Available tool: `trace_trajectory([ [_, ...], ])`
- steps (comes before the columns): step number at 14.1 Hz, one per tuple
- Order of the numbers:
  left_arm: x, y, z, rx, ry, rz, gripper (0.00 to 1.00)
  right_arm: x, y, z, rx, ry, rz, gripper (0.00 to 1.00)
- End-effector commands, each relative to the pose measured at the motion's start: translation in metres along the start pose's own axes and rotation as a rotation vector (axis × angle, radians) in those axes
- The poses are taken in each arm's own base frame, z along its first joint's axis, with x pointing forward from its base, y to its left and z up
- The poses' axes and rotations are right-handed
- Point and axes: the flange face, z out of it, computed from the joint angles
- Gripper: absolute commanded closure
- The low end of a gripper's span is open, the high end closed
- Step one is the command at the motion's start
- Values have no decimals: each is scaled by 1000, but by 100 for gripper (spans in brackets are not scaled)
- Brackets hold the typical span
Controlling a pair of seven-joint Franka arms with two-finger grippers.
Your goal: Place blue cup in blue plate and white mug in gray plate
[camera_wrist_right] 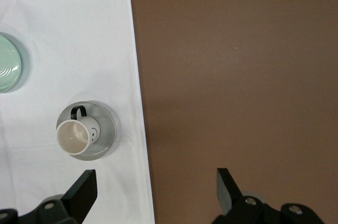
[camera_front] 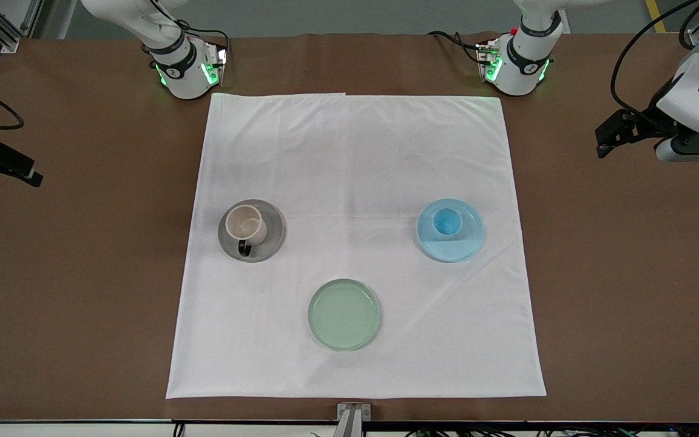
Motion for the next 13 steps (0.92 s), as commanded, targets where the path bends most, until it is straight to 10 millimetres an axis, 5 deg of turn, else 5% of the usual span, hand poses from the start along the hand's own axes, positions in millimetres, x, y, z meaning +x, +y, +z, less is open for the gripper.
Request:
trace_trajectory([
  [1,-1,-11,-9,-22,5,-1,0,0,-2,-6,19,1,1,0],
  [13,6,-23,0,-9,-10,-23,0,0,-2,-24,12,42,-1,0],
])
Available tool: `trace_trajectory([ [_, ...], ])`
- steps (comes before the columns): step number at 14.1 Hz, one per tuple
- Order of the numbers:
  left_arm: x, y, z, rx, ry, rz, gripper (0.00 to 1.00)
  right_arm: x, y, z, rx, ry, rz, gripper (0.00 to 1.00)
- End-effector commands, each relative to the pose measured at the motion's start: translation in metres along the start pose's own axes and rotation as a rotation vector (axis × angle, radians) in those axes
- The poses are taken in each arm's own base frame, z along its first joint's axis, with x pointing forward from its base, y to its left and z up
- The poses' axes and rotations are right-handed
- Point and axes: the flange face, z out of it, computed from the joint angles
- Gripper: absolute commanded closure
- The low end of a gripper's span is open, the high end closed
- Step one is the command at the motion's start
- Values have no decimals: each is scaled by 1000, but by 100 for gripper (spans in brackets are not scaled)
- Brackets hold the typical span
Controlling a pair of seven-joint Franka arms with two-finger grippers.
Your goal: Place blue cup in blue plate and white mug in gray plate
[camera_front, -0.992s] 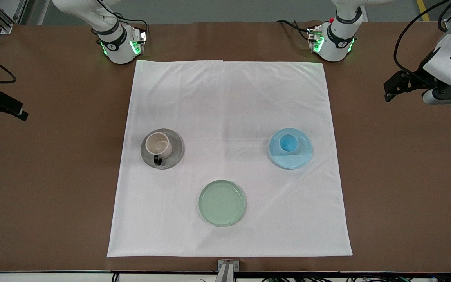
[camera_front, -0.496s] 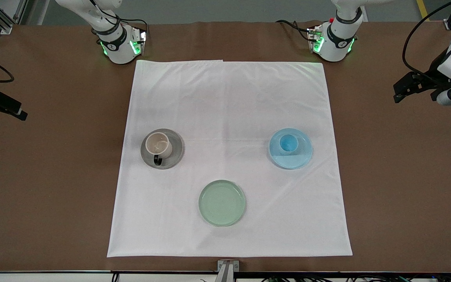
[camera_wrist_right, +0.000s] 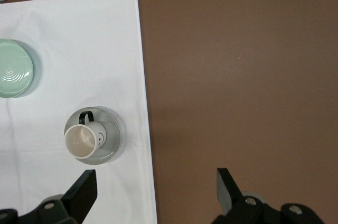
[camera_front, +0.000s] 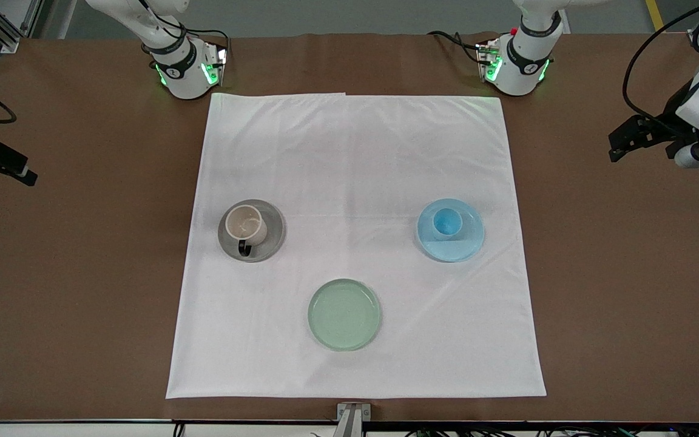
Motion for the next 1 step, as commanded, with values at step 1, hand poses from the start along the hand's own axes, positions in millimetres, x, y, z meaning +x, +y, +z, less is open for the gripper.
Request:
trace_trajectory([
  [1,0,-4,-8,-8,7,9,0,0,2,-6,1,6,13,0],
])
